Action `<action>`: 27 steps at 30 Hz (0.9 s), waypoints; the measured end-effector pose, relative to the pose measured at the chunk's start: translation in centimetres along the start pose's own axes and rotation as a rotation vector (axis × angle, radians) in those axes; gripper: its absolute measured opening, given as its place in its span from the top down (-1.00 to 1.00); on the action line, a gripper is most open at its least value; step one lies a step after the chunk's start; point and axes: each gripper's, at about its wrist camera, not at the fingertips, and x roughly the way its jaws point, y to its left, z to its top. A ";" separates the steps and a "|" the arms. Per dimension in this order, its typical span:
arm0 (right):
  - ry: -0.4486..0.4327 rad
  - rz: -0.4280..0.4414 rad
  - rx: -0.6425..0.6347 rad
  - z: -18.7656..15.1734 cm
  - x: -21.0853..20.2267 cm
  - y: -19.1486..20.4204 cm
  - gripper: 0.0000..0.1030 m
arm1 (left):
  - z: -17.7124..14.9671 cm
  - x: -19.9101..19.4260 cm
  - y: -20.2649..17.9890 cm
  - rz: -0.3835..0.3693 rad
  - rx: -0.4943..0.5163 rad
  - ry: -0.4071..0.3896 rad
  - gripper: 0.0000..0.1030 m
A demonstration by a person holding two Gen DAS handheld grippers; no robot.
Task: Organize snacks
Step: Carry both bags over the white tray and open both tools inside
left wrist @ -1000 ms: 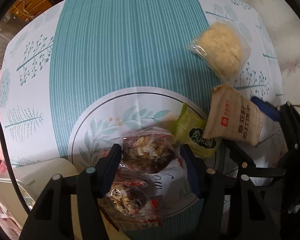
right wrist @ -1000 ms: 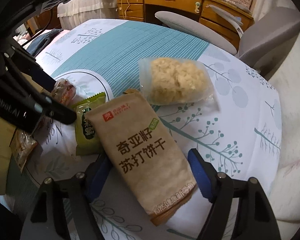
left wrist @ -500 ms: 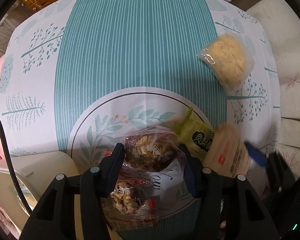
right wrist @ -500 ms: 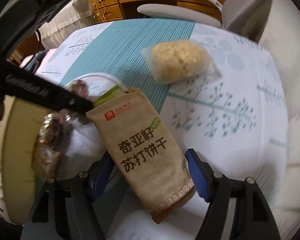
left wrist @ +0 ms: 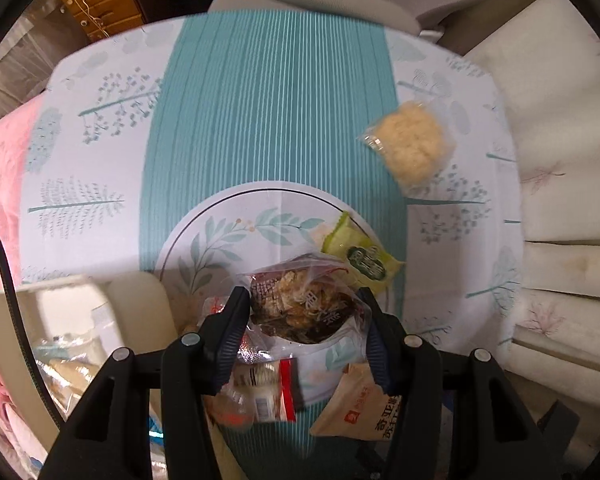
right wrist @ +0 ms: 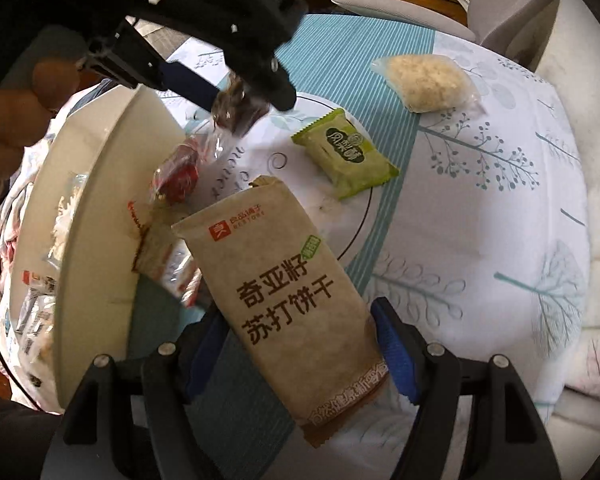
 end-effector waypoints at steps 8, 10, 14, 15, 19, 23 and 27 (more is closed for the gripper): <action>-0.063 -0.032 0.016 -0.1 -4.1 1.6 -0.40 | -3.3 -6.4 0.3 -0.040 -0.025 -0.076 -0.02; -0.085 -0.028 0.017 0.3 -5.3 2.1 -0.40 | -4.8 -7.7 0.5 -0.039 -0.035 -0.089 -0.02; -0.115 -0.009 0.010 0.1 -7.1 3.8 -0.40 | -7.0 -9.9 1.8 -0.047 -0.058 -0.108 -0.03; -0.119 -0.002 0.010 0.0 -7.4 4.1 -0.40 | -7.5 -10.3 2.1 -0.049 -0.062 -0.113 -0.03; -0.135 0.024 0.003 -0.2 -8.4 5.7 -0.40 | -9.8 -11.9 3.5 -0.053 -0.084 -0.137 -0.03; -0.150 0.049 -0.006 -0.5 -9.2 7.4 -0.40 | -12.2 -13.4 5.1 -0.052 -0.112 -0.164 -0.03; -0.164 0.079 -0.001 -1.0 -10.0 9.1 -0.40 | -14.4 -14.9 7.0 -0.055 -0.147 -0.196 -0.03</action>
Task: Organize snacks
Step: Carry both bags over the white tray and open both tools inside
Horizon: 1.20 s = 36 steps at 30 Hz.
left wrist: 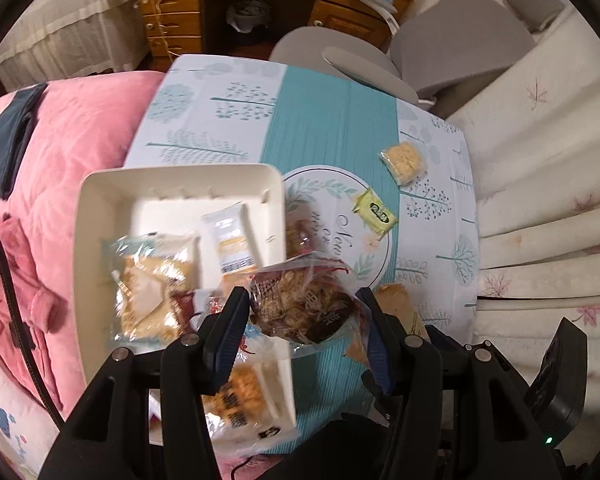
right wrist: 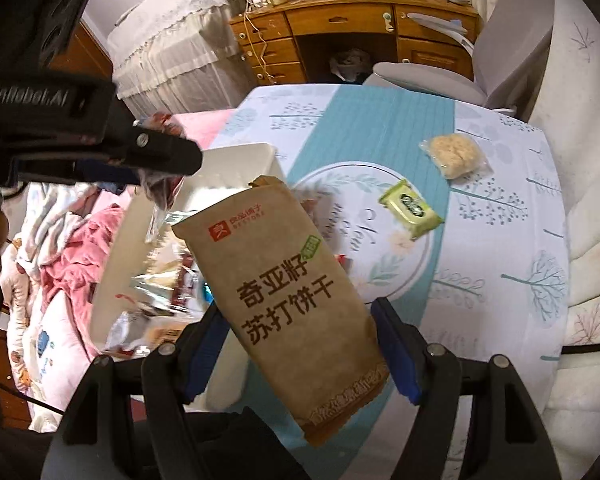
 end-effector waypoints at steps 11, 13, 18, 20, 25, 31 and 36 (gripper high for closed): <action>-0.028 0.070 0.010 -0.9 -0.9 5.3 -0.40 | -4.6 -3.4 5.4 0.001 -0.029 -0.035 -0.04; -0.031 0.076 0.023 -1.0 -0.9 5.9 -0.41 | -5.3 -3.8 6.5 0.001 -0.032 -0.044 -0.04; -0.044 0.088 0.060 -1.6 -0.6 7.8 -0.41 | -6.6 -5.2 9.5 -0.015 -0.046 -0.084 -0.05; -0.052 0.090 0.072 -1.8 -0.4 8.6 -0.41 | -7.0 -5.6 10.6 -0.018 -0.049 -0.096 -0.05; -0.069 0.087 0.097 -2.2 0.1 10.6 -0.41 | -7.6 -5.8 12.9 -0.030 -0.046 -0.098 -0.05; -0.085 0.075 0.146 -2.4 0.8 11.9 -0.41 | -7.6 -6.3 14.6 -0.047 -0.031 -0.112 -0.39; -0.072 0.069 0.178 -2.4 1.5 12.3 -0.56 | -7.0 -6.7 15.5 -0.065 -0.023 -0.135 -0.68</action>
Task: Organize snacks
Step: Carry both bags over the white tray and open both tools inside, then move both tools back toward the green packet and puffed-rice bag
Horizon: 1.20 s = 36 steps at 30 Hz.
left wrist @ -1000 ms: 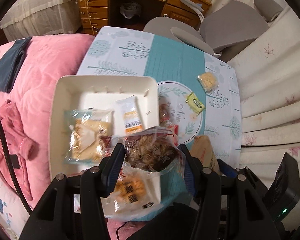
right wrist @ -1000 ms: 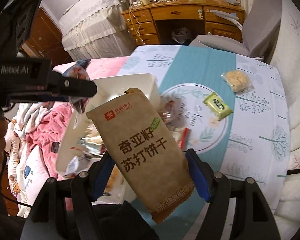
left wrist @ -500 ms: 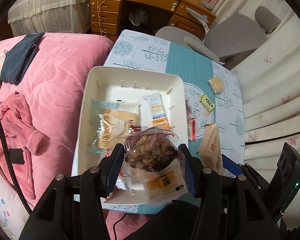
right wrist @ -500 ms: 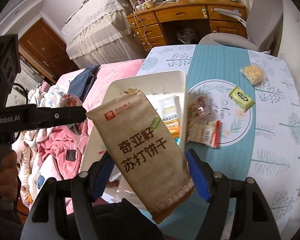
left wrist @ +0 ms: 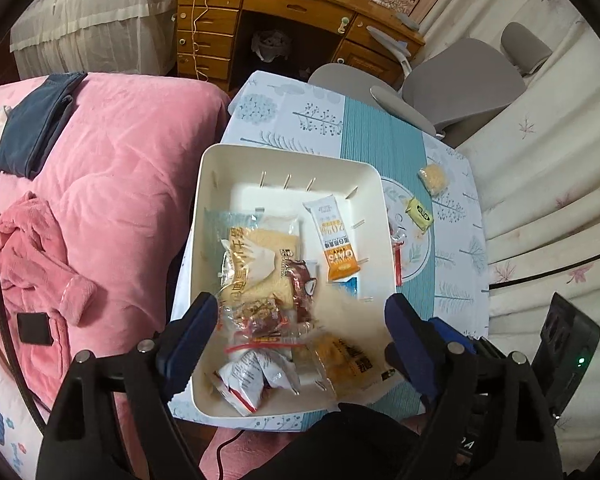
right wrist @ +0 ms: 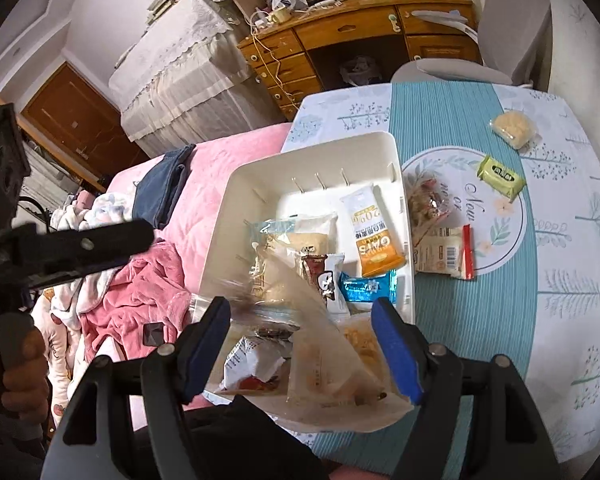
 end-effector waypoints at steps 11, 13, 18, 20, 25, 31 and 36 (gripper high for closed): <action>-0.003 -0.032 0.033 0.0 -0.6 -1.2 -0.60 | 0.2 1.5 -1.9 -0.036 0.030 0.035 -0.69; 0.002 -0.036 0.048 0.0 -0.9 -1.8 -0.60 | 0.0 1.8 -2.6 -0.044 0.037 0.040 -0.69; 0.011 -0.047 0.079 0.1 -1.7 -3.6 -0.60 | -0.2 2.3 -4.4 -0.061 0.045 0.046 -0.69; 0.015 -0.054 0.096 0.3 -2.1 -4.6 -0.60 | -0.3 2.5 -5.2 -0.067 0.046 0.048 -0.69; 0.024 -0.075 0.158 0.4 -3.3 -8.0 -0.60 | -0.7 3.6 -7.5 -0.087 0.045 0.058 -0.69; 0.046 -0.102 0.203 1.0 -4.7 -12.5 -0.60 | -1.2 6.3 -11.1 -0.069 0.038 0.103 -0.69; 0.048 -0.104 0.283 2.5 -5.8 -16.7 -0.60 | -1.0 8.3 -14.7 -0.038 0.043 0.125 -0.69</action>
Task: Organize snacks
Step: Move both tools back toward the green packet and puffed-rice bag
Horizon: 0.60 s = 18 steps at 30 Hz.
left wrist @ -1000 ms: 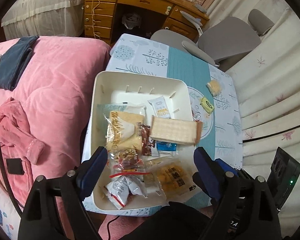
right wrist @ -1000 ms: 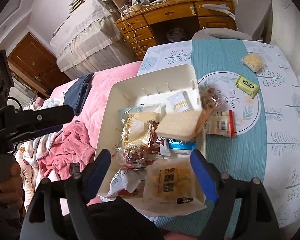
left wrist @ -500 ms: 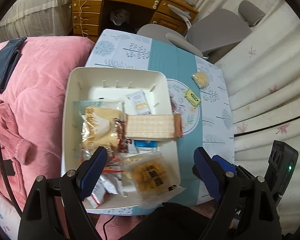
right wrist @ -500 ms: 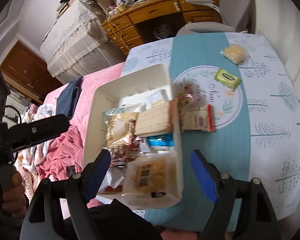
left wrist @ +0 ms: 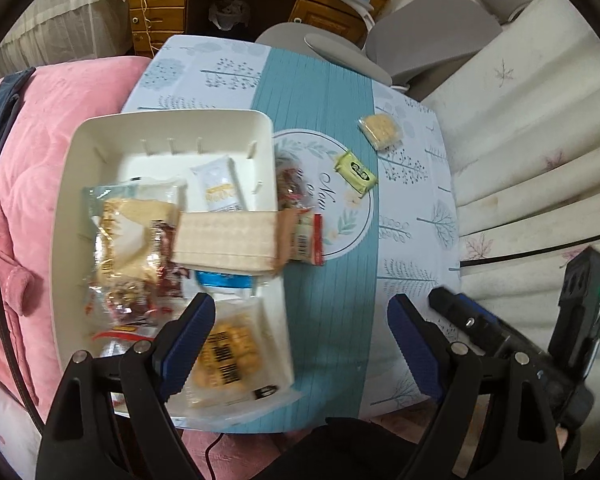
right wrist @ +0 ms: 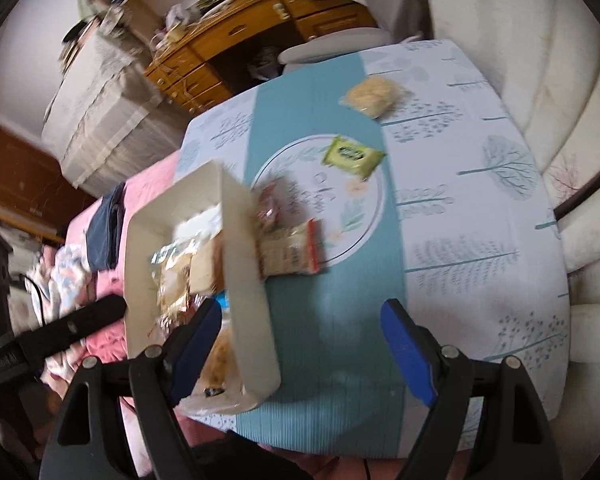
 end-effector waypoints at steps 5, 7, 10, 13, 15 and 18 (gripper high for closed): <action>-0.001 0.011 0.046 3.6 -0.2 -2.9 -0.60 | 1.5 1.7 -3.3 0.019 -0.011 0.005 -0.69; -0.006 0.019 0.058 5.3 -0.2 -3.9 -0.60 | 2.4 2.5 -4.3 0.023 -0.022 0.014 -0.69; -0.016 0.037 0.073 7.9 -0.1 -5.1 -0.60 | 3.7 3.8 -5.4 0.035 -0.043 0.017 -0.69; -0.025 0.047 0.071 10.2 0.3 -6.0 -0.60 | 5.3 5.5 -6.3 0.057 -0.072 0.021 -0.69; -0.031 0.048 0.072 11.9 0.9 -6.9 -0.60 | 6.3 6.6 -6.7 0.066 -0.088 0.025 -0.69; -0.037 0.051 0.084 14.2 2.0 -8.1 -0.60 | 7.8 8.4 -7.3 0.092 -0.115 0.030 -0.69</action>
